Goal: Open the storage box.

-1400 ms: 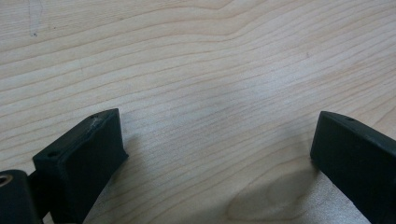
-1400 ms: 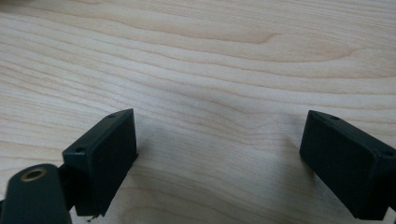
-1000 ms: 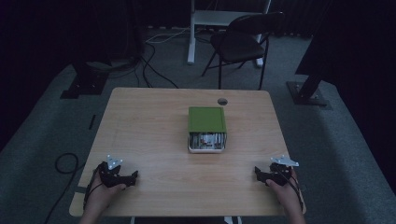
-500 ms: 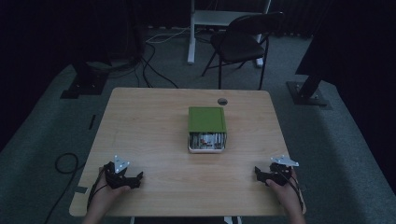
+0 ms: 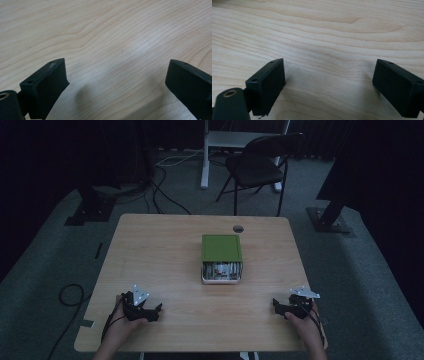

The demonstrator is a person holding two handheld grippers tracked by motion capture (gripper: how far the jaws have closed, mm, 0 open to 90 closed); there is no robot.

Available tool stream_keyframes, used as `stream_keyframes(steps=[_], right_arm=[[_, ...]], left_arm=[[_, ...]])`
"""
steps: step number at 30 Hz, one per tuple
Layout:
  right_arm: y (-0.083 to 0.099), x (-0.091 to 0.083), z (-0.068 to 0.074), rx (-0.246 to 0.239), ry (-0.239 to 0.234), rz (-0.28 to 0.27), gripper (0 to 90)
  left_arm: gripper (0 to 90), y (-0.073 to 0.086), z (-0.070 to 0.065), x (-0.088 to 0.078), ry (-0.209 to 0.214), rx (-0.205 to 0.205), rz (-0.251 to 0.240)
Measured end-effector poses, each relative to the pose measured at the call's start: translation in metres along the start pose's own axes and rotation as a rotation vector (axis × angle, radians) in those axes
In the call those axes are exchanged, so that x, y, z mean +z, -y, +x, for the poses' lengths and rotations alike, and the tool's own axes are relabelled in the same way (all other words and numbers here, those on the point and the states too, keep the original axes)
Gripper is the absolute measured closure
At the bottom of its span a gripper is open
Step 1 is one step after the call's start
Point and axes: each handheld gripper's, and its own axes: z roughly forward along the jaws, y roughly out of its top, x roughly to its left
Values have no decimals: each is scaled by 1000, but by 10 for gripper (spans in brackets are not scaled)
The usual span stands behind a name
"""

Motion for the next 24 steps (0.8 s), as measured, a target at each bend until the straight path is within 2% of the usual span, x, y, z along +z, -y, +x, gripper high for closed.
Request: stream_keyframes(steps=[5,7,11,15,18,21,24], right_arm=[[0,0,0,0,0,0,106],[0,0,0,0,0,0,106],[0,0,0,-1,0,0,106],[0,0,0,0,0,0,106],[0,0,0,1,0,0,107],[0,0,0,1,0,-1,106],[0,0,0,1,0,0,106]], left_arm=[[45,-7,-8,3,3,51,-1],[45,-10,-11,4,-8,78,2],[45,-14,-19,5,7,99,-38],[46,-19,-28,7,16,139,-54],[45,-23,-34,8,-4,197,-34],[45,-27,-39,10,17,200,-44],[45,-31,-46,11,27,222,-49]])
